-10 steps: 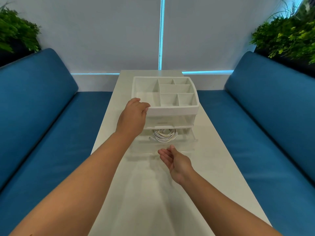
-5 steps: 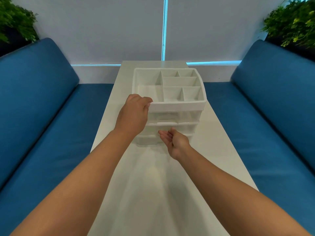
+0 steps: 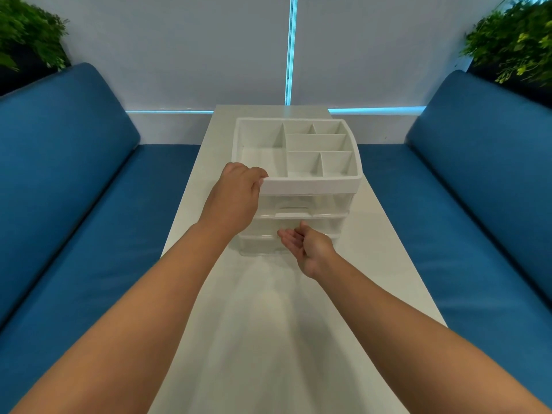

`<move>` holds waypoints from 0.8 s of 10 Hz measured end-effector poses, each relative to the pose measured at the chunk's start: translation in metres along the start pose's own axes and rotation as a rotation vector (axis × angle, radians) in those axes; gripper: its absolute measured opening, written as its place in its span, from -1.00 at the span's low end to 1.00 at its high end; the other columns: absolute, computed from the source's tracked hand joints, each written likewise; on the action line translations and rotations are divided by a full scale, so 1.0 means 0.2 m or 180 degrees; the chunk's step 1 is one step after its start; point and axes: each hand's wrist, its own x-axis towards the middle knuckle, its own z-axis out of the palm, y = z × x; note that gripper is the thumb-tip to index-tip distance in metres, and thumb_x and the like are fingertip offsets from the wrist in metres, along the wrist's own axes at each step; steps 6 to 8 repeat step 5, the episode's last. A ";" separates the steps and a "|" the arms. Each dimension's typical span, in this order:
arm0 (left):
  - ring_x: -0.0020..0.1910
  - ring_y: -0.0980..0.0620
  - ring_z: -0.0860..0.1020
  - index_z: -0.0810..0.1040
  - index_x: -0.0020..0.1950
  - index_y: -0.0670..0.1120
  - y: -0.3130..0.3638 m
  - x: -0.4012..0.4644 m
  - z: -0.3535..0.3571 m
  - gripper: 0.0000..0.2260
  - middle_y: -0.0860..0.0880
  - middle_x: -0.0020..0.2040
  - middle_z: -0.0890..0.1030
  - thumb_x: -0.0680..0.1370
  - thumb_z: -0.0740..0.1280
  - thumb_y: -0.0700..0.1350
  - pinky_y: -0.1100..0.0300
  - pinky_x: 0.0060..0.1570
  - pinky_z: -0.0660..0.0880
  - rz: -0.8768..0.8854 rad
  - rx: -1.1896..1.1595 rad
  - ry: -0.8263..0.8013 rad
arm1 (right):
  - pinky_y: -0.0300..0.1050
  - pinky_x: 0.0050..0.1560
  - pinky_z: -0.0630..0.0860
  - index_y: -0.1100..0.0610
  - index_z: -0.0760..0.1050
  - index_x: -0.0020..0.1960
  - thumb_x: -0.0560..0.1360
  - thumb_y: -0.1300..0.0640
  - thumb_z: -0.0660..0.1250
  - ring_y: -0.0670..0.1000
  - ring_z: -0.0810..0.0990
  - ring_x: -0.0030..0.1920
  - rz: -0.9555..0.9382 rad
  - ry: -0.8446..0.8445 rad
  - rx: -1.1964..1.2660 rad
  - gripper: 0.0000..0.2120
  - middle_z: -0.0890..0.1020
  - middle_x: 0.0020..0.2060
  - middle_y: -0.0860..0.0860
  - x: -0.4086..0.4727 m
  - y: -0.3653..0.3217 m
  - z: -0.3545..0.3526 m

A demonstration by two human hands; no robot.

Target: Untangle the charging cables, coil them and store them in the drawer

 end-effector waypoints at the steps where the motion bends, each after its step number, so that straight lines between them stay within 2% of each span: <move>1: 0.23 -0.02 0.38 0.52 0.31 -0.10 0.01 0.00 -0.01 -0.73 -0.08 0.08 0.55 0.70 0.10 -0.16 0.10 0.13 0.41 -0.0027 0.0042 -0.0067 | -0.06 -0.05 0.63 0.32 0.44 0.04 0.66 0.16 0.17 0.14 0.67 -0.13 0.0027 0.0056 -0.0200 -0.78 0.59 -0.06 0.19 -0.01 -0.02 -0.02; 2: 0.23 -0.01 0.37 0.50 0.32 -0.09 0.01 0.00 -0.02 -0.73 -0.07 0.12 0.56 0.71 0.08 -0.13 0.09 0.13 0.42 -0.0007 0.0148 -0.0188 | -0.07 -0.12 0.64 0.30 0.43 -0.01 0.65 0.19 0.17 0.14 0.65 -0.16 0.0005 0.0076 -0.0549 -0.82 0.57 -0.10 0.19 -0.05 -0.05 -0.04; 3: 0.33 -0.02 0.35 0.45 0.39 -0.06 0.02 0.00 -0.06 -0.70 -0.06 0.28 0.53 0.70 0.11 -0.05 0.09 0.24 0.37 0.0052 0.0328 -0.0425 | -0.05 -0.11 0.61 0.30 0.44 0.03 0.64 0.19 0.21 0.16 0.64 -0.11 -0.0024 -0.0043 -0.0946 -0.84 0.56 -0.06 0.19 -0.11 -0.08 -0.07; 4: 0.51 -0.05 0.21 0.32 0.52 -0.02 0.06 -0.03 -0.13 -0.60 -0.06 0.49 0.36 0.68 0.14 0.05 0.01 0.45 0.19 0.0026 0.0463 -0.0780 | -0.01 -0.02 0.58 0.24 0.48 0.04 0.61 0.14 0.26 0.19 0.60 -0.06 -0.0055 -0.0193 -0.1488 -0.85 0.54 0.00 0.16 -0.20 -0.13 -0.07; 5: 0.52 -0.02 0.21 0.28 0.55 0.01 0.11 -0.04 -0.23 -0.51 -0.01 0.54 0.29 0.65 0.17 0.15 0.03 0.45 0.21 0.0096 0.0477 -0.0783 | 0.03 0.06 0.56 0.17 0.51 0.08 0.59 0.07 0.30 0.15 0.57 -0.07 -0.0305 -0.0352 -0.2165 -0.83 0.53 0.02 0.13 -0.33 -0.22 -0.07; 8: 0.52 -0.02 0.21 0.28 0.55 0.01 0.11 -0.04 -0.23 -0.51 -0.01 0.54 0.29 0.65 0.17 0.15 0.03 0.45 0.21 0.0096 0.0477 -0.0783 | 0.03 0.06 0.56 0.17 0.51 0.08 0.59 0.07 0.30 0.15 0.57 -0.07 -0.0305 -0.0352 -0.2165 -0.83 0.53 0.02 0.13 -0.33 -0.22 -0.07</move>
